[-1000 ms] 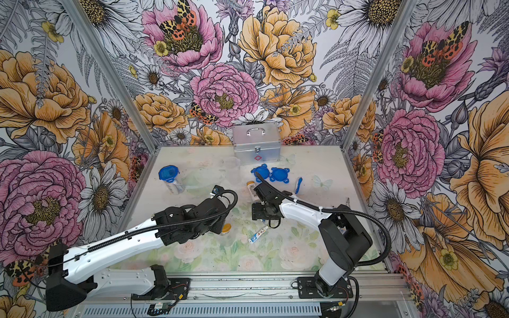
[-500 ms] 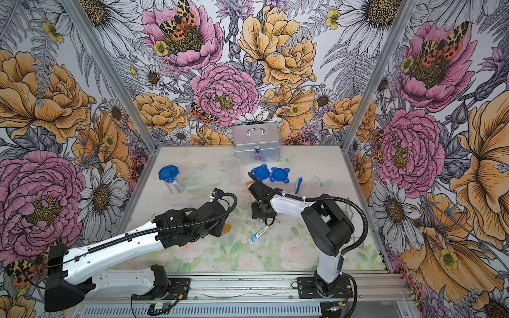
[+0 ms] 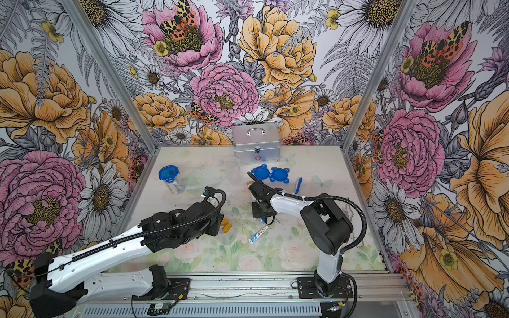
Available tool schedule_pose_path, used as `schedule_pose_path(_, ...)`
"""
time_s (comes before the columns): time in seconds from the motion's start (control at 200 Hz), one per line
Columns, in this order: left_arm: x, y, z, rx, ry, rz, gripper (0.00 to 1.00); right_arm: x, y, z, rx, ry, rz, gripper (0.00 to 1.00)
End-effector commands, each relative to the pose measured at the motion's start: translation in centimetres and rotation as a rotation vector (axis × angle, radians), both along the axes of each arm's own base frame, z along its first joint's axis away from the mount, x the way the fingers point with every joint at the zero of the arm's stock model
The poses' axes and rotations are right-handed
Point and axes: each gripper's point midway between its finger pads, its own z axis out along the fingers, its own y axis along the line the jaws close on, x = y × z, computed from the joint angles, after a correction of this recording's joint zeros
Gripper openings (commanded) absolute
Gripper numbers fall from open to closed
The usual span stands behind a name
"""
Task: Pack away toiletry kits
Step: Pick up the toiletry item from the center of the board.
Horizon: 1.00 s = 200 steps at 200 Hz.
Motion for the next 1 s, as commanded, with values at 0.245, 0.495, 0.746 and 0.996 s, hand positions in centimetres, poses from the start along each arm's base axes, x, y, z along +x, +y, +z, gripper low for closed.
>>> schedule_pose_path(0.245,0.0,2.2,2.2,-0.257,0.084,0.086,0.56,-0.2,0.5,4.0,0.076,-0.137,0.094,0.10)
schedule_pose_path(0.495,0.4,1.7,4.0,-0.373,0.161,0.090,0.72,-1.9,2.7,11.5,0.256,-0.378,0.219,0.10)
schedule_pose_path(0.746,1.9,0.0,6.3,-0.527,0.265,0.064,0.94,-6.4,6.2,17.9,0.415,-0.474,0.357,0.11)
schedule_pose_path(0.996,2.6,-2.5,6.3,-0.531,0.307,0.004,0.98,-8.3,9.5,21.0,0.488,-0.495,0.435,0.11)
